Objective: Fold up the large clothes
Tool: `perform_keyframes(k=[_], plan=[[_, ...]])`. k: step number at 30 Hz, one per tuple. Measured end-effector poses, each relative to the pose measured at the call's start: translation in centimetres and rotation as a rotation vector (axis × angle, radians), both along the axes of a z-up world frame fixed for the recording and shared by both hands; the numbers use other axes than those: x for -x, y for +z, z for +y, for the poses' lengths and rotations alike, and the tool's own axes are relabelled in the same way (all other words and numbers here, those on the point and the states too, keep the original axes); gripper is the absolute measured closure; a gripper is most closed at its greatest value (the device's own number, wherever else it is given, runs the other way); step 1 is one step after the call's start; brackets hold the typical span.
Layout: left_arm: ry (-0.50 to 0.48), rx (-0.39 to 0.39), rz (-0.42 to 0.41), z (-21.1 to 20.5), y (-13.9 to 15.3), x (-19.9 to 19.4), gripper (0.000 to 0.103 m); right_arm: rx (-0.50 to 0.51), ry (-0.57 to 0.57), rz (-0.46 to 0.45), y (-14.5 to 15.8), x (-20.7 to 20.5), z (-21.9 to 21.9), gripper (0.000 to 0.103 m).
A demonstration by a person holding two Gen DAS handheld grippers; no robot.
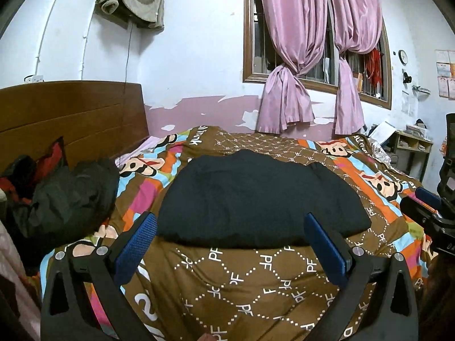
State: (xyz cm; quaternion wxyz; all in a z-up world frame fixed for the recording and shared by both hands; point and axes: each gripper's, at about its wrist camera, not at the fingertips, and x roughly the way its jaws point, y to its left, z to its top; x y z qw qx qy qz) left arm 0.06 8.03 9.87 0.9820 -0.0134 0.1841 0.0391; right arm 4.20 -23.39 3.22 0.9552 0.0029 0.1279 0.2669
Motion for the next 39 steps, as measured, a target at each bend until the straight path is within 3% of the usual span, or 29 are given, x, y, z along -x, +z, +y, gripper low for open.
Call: perform_keyframes(k=[10, 17, 22, 39], plan=[[-0.025, 0.011, 0.038, -0.3, -2.0, 1.5, 0.002, 0.016, -0.025, 0.023, -2.0, 1.3, 0.3, 0.0], [-0.051, 0.083, 0.058, -0.2, -3.2, 2.4, 0.002, 0.032, -0.041, 0.024, -3.1, 1.7, 0.5, 0.0], [-0.025, 0.041, 0.069, -0.5, -3.7, 2.3, 0.002, 0.076, -0.033, 0.044, -4.0, 1.6, 1.3, 0.0], [-0.002, 0.053, 0.088, -0.3, -4.6, 2.6, 0.002, 0.101, -0.032, 0.074, -5.0, 1.3, 1.9, 0.0]])
